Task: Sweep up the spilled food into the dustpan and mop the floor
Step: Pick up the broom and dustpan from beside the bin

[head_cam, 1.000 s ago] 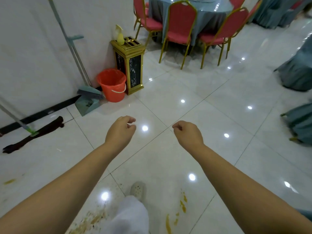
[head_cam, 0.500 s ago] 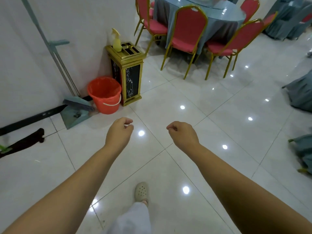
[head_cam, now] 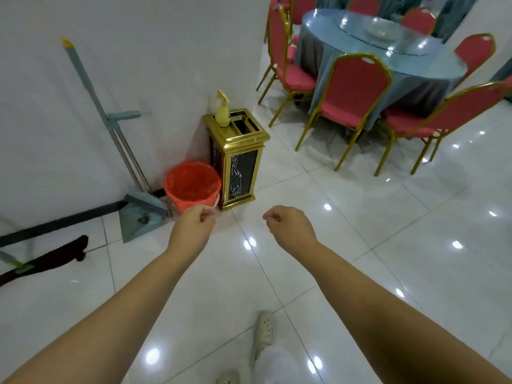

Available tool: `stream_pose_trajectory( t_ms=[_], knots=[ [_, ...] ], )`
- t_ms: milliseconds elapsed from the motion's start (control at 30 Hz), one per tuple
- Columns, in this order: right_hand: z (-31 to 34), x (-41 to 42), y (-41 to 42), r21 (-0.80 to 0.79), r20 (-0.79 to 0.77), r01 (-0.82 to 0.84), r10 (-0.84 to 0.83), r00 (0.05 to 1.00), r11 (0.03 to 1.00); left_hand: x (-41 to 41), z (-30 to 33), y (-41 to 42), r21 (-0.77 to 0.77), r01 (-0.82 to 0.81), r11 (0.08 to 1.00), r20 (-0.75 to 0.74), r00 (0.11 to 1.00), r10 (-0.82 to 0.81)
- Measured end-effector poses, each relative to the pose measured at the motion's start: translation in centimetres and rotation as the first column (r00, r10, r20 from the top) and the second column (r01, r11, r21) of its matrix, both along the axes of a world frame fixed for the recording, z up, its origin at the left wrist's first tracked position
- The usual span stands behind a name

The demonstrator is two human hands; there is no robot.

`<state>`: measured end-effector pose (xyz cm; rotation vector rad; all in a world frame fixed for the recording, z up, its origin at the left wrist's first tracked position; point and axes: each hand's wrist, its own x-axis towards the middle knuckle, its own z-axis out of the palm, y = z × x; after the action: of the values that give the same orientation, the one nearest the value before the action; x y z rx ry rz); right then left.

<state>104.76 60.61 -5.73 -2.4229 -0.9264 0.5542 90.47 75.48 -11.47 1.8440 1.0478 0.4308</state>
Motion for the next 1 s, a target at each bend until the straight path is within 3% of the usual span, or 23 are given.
stream_pose_trajectory(
  t_ms=[267, 533, 767, 1000],
  knots=[
    [-1.3, 7.5, 13.0, 0.003, -0.01, -0.212, 0.212, 0.977, 0.977, 5.6, 0.2, 9.6, -0.021, -0.244, 0.97, -0.014, 0.97, 0.243],
    [-1.5, 15.5, 27.7, 0.027, -0.042, -0.424, 0.425, 0.904, 0.905, 11.4, 0.5, 19.4, -0.096, -0.511, 0.854, -0.017, 0.859, 0.512],
    [-1.8, 16.9, 39.1, 0.034, -0.093, -0.571, 0.572, 0.815, 0.82, 12.0, -0.6, 27.0, -0.213, -0.657, 0.724, 0.044, 0.733, 0.678],
    [-2.0, 16.6, 52.1, 0.003, -0.004, -0.658, 0.658, 0.753, 0.753, 12.8, -2.4, 38.5, -0.354, -0.687, 0.635, 0.089, 0.651, 0.754]
  ],
)
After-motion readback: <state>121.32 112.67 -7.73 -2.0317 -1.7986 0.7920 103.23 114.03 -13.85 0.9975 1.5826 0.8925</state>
